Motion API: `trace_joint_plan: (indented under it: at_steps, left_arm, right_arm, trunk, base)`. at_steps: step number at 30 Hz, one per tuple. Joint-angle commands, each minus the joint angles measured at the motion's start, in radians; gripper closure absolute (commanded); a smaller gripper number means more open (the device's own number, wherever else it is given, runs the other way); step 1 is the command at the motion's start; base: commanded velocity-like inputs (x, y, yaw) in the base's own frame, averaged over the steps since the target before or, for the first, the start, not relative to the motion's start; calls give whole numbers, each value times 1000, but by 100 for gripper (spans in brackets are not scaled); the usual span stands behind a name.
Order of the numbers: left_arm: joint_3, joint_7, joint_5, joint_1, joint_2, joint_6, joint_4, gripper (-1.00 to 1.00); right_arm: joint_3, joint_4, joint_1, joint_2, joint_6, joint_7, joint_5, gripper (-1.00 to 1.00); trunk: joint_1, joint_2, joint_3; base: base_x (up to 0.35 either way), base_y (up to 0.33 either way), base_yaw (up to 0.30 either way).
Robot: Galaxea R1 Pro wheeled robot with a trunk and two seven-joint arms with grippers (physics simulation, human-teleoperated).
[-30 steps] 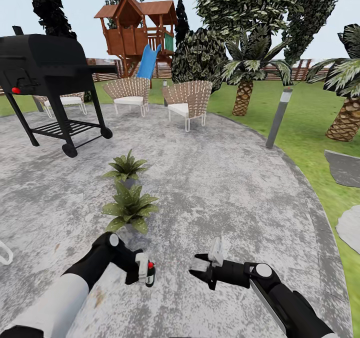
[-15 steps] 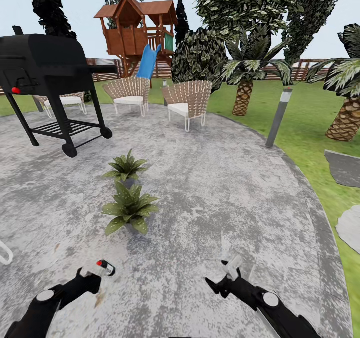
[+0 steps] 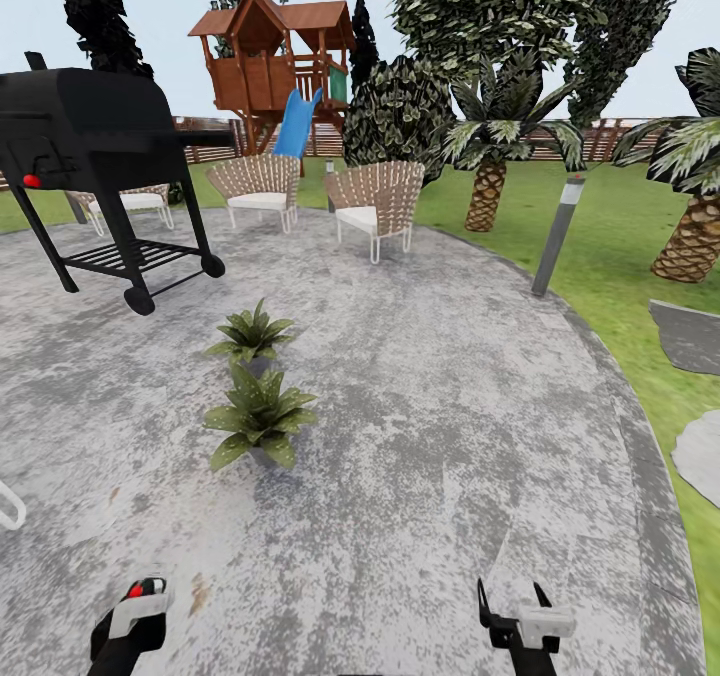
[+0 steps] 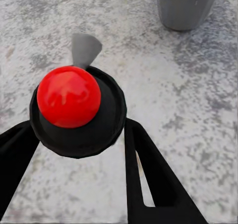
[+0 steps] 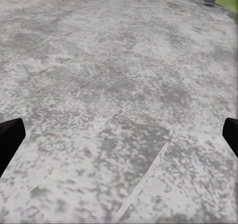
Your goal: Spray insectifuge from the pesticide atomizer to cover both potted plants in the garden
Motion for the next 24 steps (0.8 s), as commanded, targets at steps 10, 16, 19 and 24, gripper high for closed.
trace_joint_plan:
  at_steps: [10,16,19,24]
  left_arm:
    - [7,-4,-7,17,-2,-15,11,100]
    - [7,-5,-9,17,-3,-14,12,100]
    - [8,-5,-7,17,-3,-14,12,100]
    - [8,-5,-7,17,-3,-14,14,100]
  right_arm:
    - [11,3,0,15,-2,-1,2,-100]
    - [11,5,0,11,-2,-4,2,-100]
    - [11,5,0,8,-2,-4,3,-100]
    - [12,5,0,14,-2,-4,2,-100]
  trunk:
    - [0,0,-1]
    - [0,0,-1]
    - [0,0,-1]
    - [0,0,-1]
  base:
    - [0,0,0]
    - [0,0,0]
    - [0,0,0]
    - [0,0,0]
